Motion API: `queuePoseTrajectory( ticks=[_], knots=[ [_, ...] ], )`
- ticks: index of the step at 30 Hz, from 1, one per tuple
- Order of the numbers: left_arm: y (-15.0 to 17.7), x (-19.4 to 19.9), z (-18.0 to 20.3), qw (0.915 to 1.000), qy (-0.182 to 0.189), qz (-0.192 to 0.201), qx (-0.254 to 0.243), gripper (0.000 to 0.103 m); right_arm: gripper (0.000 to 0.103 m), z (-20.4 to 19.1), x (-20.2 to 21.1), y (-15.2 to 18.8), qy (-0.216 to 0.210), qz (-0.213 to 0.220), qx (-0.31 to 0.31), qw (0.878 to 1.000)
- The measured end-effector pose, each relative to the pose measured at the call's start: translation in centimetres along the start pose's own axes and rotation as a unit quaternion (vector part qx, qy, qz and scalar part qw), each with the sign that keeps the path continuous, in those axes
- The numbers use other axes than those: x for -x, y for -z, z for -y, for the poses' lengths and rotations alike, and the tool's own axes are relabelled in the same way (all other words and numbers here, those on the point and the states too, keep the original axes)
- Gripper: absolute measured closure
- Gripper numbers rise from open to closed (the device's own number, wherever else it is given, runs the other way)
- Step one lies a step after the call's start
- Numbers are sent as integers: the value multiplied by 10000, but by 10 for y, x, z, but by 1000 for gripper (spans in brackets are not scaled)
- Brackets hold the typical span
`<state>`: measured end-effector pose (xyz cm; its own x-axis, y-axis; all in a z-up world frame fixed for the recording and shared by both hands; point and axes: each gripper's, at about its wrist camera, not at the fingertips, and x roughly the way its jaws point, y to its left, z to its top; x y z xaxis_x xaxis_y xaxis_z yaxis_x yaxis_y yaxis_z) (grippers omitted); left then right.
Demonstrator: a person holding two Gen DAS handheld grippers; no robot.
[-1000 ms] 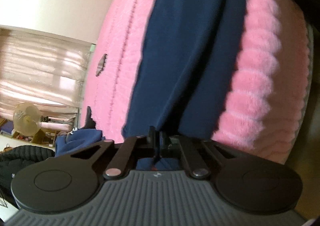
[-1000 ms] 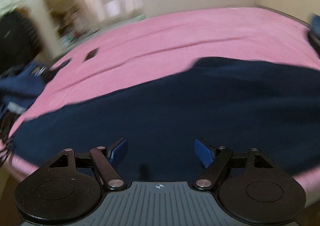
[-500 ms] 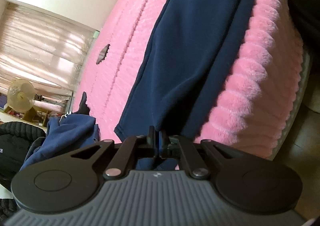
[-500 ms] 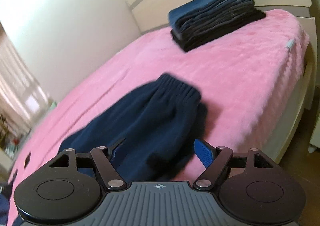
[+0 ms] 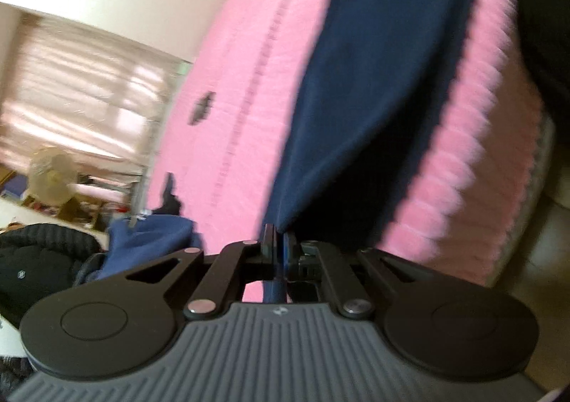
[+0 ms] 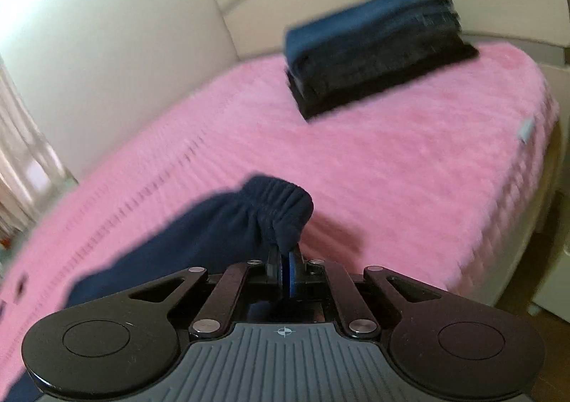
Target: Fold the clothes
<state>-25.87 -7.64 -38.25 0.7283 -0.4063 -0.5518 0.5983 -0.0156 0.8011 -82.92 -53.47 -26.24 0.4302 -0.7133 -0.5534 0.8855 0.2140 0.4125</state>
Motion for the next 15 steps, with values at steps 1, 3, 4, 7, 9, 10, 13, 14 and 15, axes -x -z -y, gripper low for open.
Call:
queuePoseTrajectory(
  ticks=[1,3,4,7,9,10,13,14,15],
  knots=[
    [3,-3,7,9999,117,-50,-43,101,101,-2,1,3,43,-28,65,10000],
    [8,-6,18,9996,247,-104,-38,101,101,-6,3,9,130,-84,194,9997],
    [10,-7,21,9995,274,-120,-34,101,101,-8,3,12,173,-112,259,9995],
    [11,-9,26,9995,287,-101,-29,101,97,-14,6,20,302,-196,453,9983],
    [10,-9,29,9996,250,-67,-78,101,59,-25,12,27,360,-234,682,9967],
    [10,-9,30,9997,229,-55,-68,101,28,-41,21,36,284,-185,970,9947],
    [11,-8,33,9999,104,-29,27,100,25,-101,42,75,-293,-269,2075,9774],
    [12,-8,33,9999,75,-17,69,100,25,-122,47,91,-623,-394,2435,9671],
    [13,-7,33,9999,54,-5,113,100,25,-145,51,109,-1078,-560,2823,9516]
  ],
)
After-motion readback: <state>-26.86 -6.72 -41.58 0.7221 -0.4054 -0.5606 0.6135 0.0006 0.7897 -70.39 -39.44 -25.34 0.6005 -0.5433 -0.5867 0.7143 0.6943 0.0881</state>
